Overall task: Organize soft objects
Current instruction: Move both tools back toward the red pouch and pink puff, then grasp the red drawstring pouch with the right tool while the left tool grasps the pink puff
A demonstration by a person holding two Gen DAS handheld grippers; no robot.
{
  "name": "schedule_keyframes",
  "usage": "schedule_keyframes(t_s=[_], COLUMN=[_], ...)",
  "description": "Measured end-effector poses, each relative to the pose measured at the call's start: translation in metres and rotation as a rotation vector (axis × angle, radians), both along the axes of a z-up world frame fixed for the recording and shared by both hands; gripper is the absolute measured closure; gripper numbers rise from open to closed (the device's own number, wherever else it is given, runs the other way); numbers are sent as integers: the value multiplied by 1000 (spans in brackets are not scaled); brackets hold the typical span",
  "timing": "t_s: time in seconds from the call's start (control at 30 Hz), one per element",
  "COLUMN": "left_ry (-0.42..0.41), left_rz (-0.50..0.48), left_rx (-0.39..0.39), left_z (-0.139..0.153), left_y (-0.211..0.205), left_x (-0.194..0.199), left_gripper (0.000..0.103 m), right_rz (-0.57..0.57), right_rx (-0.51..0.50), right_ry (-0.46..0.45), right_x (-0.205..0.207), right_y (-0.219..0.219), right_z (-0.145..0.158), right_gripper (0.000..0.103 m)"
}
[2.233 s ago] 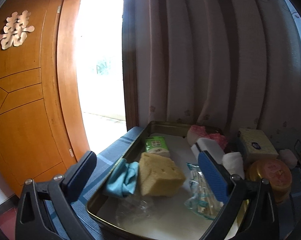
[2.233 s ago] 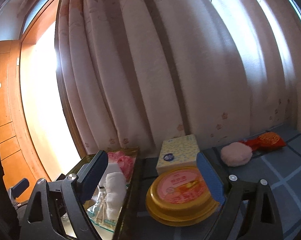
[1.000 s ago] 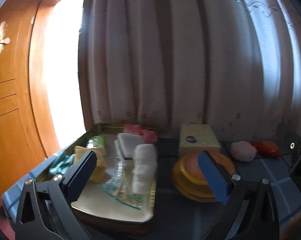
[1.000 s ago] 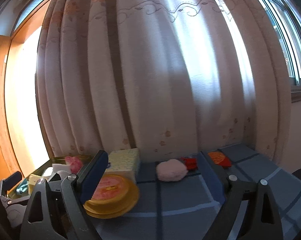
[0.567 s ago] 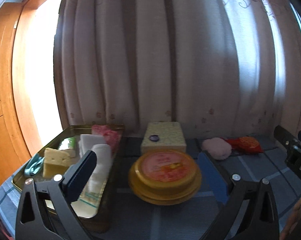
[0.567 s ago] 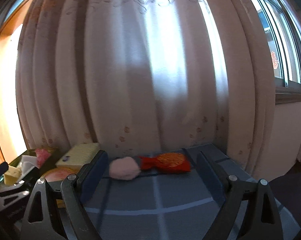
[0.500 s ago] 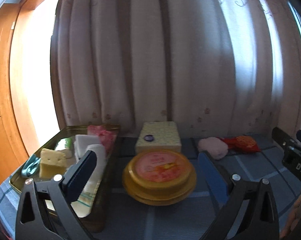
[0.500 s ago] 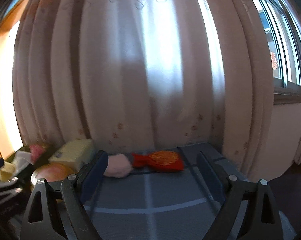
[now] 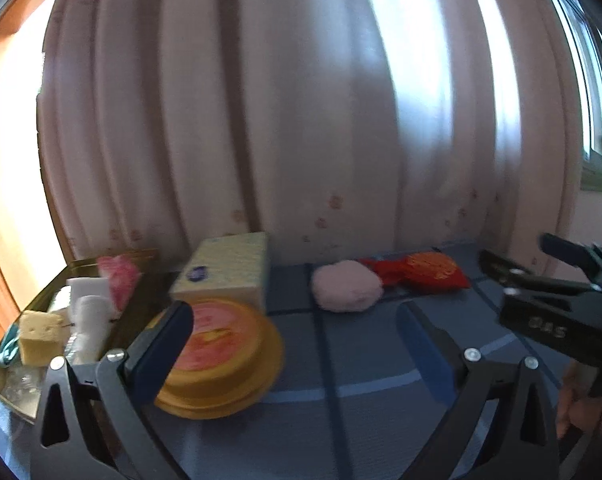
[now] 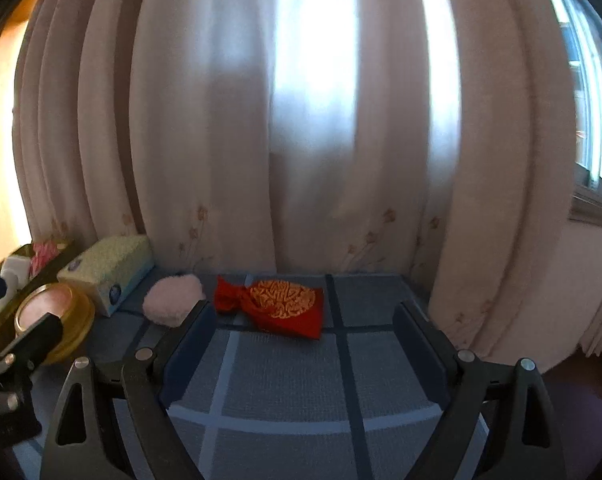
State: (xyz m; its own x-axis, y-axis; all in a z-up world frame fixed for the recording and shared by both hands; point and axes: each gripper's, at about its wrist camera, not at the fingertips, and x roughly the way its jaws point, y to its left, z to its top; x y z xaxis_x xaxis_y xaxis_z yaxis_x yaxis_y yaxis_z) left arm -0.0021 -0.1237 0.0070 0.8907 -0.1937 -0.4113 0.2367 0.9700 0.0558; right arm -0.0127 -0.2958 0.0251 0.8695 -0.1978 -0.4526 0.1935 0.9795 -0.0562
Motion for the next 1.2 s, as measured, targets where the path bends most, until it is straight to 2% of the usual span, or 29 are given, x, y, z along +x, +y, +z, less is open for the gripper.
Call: schedule_keyframes(t_s=[0.07, 0.23, 0.43, 0.7, 0.73, 0.77, 0.8, 0.83, 0.87, 0.93, 1.07, 1.2], left_ry=[33, 128, 229, 288, 297, 304, 314, 321, 330, 352, 385, 313], left_rz=[-25, -65, -48, -62, -64, -64, -66, -68, -67, -58, -20, 26], left_rx=[4, -13, -41, -26, -28, -30, -32, -33, -35, -52, -97, -74], left_z=[-1, -9, -17, -24, -26, -26, -27, -28, -29, -32, -35, -27], left_y=[-12, -33, -40, -50, -51, -52, -53, -54, -54, -53, -48, -51], left_x=[4, 16, 29, 37, 38, 39, 40, 42, 43, 47, 57, 66], left_gripper=[0, 0, 0, 0, 0, 0, 1, 0, 0, 1, 1, 1], right_rz=[19, 74, 154, 195, 197, 209, 213, 209, 209, 217, 208, 178], right_rx=[-16, 19, 117, 220, 208, 210, 214, 221, 245, 302, 372, 329], right_ry=[36, 137, 345, 460, 460, 456, 449, 441, 426, 400, 372, 301], right_x=[14, 53, 114, 154, 152, 151, 150, 148, 145, 138, 125, 106], right_y=[-6, -22, -36, -41, -39, -38, -38, -39, -43, -49, -61, -64], right_z=[-4, -13, -41, -62, -61, -61, -60, -58, -57, -54, -51, -38], right_gripper=[11, 11, 11, 12, 17, 28, 32, 41, 51, 61, 72, 73])
